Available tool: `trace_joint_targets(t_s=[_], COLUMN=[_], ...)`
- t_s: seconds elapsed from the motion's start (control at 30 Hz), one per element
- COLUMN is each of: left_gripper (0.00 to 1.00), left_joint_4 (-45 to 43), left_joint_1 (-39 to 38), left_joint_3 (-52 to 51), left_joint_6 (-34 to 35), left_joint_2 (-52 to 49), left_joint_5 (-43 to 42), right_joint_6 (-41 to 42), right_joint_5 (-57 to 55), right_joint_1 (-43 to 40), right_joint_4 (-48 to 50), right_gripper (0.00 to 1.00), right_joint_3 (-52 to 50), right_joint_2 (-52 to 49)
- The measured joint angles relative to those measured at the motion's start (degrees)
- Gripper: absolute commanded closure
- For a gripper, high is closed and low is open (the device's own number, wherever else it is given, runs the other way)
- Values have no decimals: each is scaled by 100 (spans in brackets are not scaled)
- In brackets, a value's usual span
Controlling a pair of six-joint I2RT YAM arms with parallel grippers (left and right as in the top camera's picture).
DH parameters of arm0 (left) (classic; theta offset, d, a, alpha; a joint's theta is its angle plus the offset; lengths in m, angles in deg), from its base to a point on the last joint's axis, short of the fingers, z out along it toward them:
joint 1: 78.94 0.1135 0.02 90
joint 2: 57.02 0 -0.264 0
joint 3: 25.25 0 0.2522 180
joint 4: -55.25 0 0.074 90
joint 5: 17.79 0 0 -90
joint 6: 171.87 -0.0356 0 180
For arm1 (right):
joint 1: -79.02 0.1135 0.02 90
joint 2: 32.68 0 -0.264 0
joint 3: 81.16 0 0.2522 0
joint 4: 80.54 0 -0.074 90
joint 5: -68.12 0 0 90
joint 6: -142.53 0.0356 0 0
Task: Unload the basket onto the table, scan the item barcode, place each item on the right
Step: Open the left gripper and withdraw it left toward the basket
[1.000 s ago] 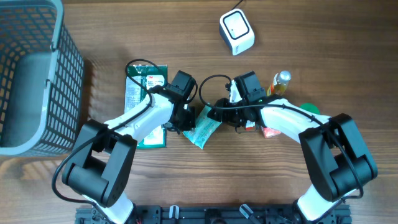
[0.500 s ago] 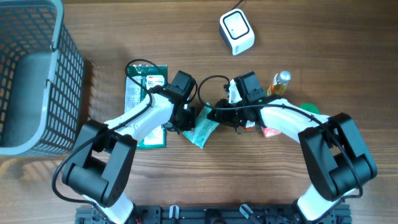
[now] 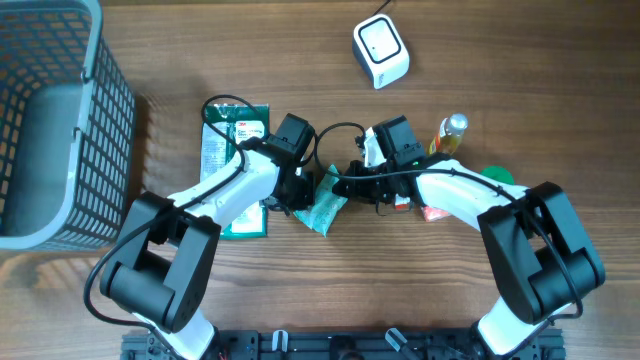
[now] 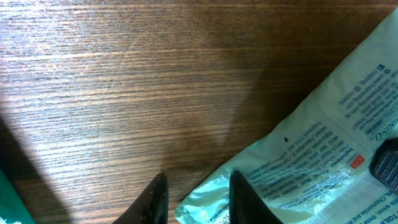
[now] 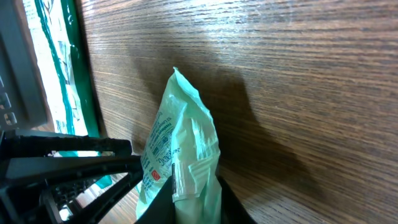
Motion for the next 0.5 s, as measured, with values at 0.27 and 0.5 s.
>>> trace_joint_targets(t_s=[0.27,0.5], left_gripper=[85,83], left_joint_4=[-11,111], left_joint_1=[9,400], left_joint_3=[0,297], left_joint_6=[-2,0], left_joint_2=[0,11], left_joint_5=[-2,-2], right_joint_6=[-57,-74], right_joint_5=[0,0], right_joint_1=[0,0], right_joint_4=[0,0], right_gripper=[96,96], right_joint_3=[0,0], right_joint_2=[0,0])
